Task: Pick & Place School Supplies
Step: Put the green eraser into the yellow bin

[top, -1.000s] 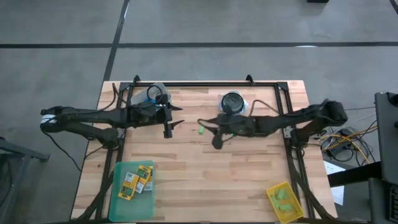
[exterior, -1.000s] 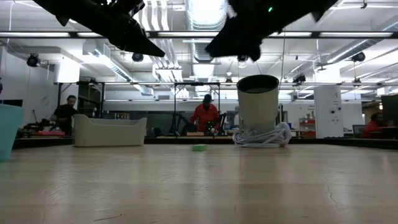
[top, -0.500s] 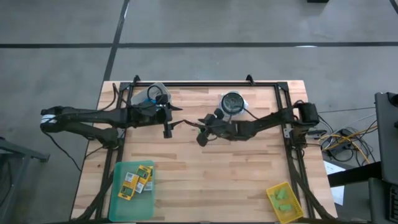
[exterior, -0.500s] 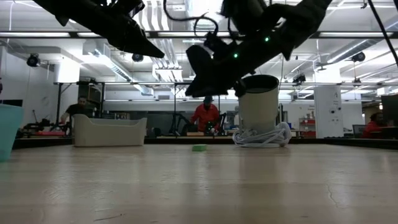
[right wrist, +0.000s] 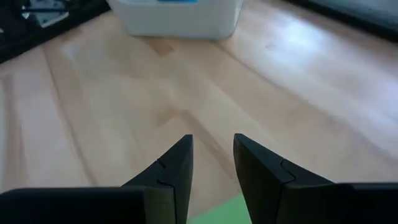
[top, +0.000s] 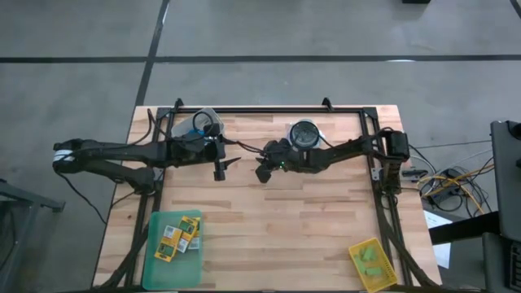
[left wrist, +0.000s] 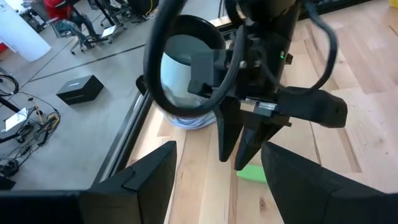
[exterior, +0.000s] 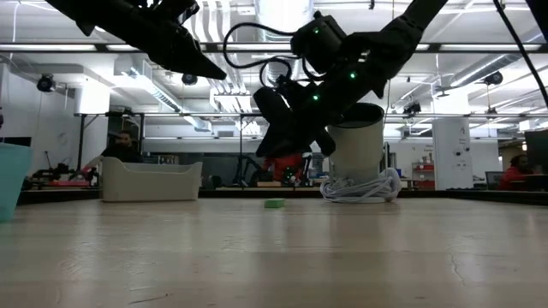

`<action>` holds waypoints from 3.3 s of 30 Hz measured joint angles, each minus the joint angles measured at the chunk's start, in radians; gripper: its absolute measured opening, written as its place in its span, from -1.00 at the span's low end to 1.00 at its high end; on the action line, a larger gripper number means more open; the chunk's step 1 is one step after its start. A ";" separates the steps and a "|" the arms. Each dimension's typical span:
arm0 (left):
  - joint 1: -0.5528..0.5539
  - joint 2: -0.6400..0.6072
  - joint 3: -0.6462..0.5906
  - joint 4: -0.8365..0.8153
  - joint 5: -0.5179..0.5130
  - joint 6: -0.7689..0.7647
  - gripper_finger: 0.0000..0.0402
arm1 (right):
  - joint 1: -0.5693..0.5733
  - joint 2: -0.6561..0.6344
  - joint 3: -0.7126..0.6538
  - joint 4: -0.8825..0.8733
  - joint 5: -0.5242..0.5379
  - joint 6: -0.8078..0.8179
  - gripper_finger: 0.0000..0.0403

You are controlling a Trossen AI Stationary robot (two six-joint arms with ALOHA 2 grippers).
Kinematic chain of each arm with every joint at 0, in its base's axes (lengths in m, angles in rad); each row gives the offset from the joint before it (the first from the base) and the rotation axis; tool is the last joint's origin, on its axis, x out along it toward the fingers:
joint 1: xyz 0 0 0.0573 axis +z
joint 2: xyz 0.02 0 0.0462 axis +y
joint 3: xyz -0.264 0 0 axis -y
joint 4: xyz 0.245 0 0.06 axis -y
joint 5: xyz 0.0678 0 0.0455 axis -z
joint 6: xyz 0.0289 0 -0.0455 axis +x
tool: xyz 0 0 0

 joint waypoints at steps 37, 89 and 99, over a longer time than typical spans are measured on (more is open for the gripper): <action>0.000 0.005 0.000 -0.025 0.000 0.000 0.20 | -0.023 0.140 0.211 -0.568 -0.346 -0.018 -0.59; 0.000 0.005 0.000 -0.032 0.000 0.000 0.20 | 0.146 -0.483 -0.245 -0.434 -0.474 -1.109 -0.71; 0.000 0.005 0.000 -0.033 0.000 0.000 0.20 | 0.144 -0.487 -0.277 -0.400 -0.476 -1.185 -0.71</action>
